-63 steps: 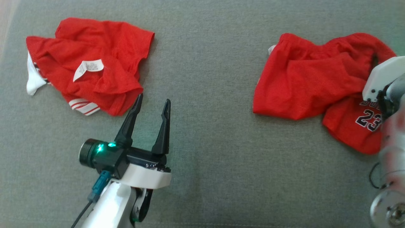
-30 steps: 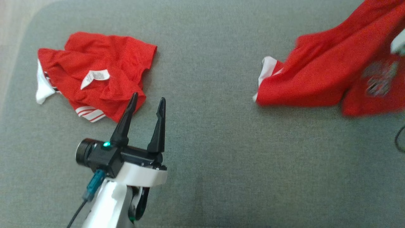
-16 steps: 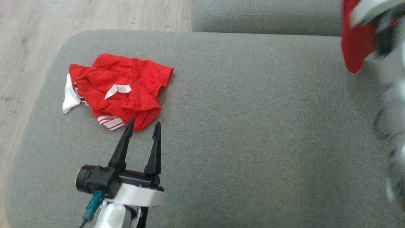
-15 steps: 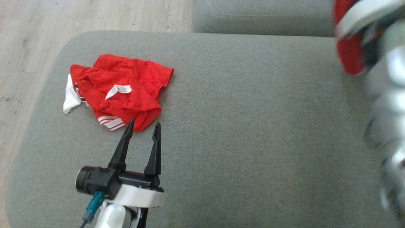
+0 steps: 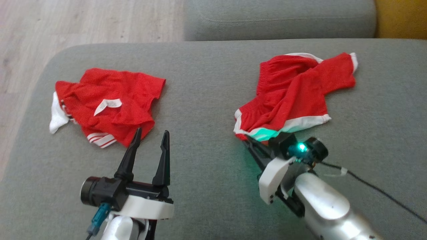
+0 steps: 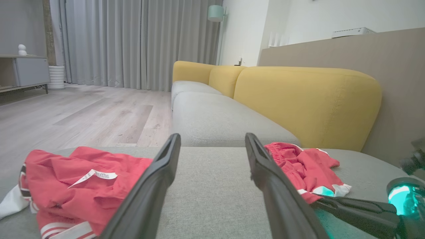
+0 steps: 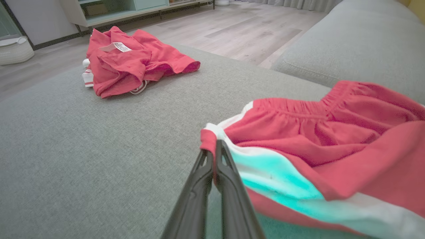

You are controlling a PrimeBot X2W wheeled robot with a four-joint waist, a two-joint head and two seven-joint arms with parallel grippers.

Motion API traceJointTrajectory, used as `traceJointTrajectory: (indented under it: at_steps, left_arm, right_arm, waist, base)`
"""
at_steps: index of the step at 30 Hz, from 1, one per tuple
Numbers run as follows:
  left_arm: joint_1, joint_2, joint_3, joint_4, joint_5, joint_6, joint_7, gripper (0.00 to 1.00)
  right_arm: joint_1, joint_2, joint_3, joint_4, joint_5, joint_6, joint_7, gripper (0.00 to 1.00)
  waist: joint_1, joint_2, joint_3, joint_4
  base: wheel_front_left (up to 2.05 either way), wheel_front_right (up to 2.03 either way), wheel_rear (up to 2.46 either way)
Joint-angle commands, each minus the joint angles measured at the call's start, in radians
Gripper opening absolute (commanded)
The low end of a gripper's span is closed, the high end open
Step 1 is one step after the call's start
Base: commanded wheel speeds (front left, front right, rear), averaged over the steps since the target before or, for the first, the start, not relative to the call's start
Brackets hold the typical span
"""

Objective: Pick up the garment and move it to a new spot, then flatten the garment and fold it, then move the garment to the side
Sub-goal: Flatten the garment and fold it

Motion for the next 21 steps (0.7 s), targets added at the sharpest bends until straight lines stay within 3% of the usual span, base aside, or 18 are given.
traceJointTrajectory:
  at_steps: [1,13,21]
  left_arm:
    - [-0.013,-0.003,0.038,-0.027,-0.001,-0.005,-0.005,1.0]
    - [-0.012,-0.005,0.04,-0.029,-0.006,0.001,-0.005,1.0]
    - [-0.014,-0.006,0.039,-0.035,-0.007,0.002,-0.005,1.0]
  right_arm:
    - [0.002,0.023,0.011,-0.051,0.01,0.007,-0.005,1.0]
    - [0.129,0.036,-0.198,-0.242,-0.068,0.007,-0.032,1.0]
    - [0.292,0.042,-0.547,-0.485,-0.155,0.007,-0.043,1.0]
  waist:
    - [0.0,0.0,-0.007,-0.019]
    - [0.0,0.0,-0.012,-0.089]
    - [0.0,0.0,-0.009,-0.104]
  base:
    - [0.0,0.0,0.0]
    - [0.0,0.0,0.0]
    - [0.0,0.0,0.0]
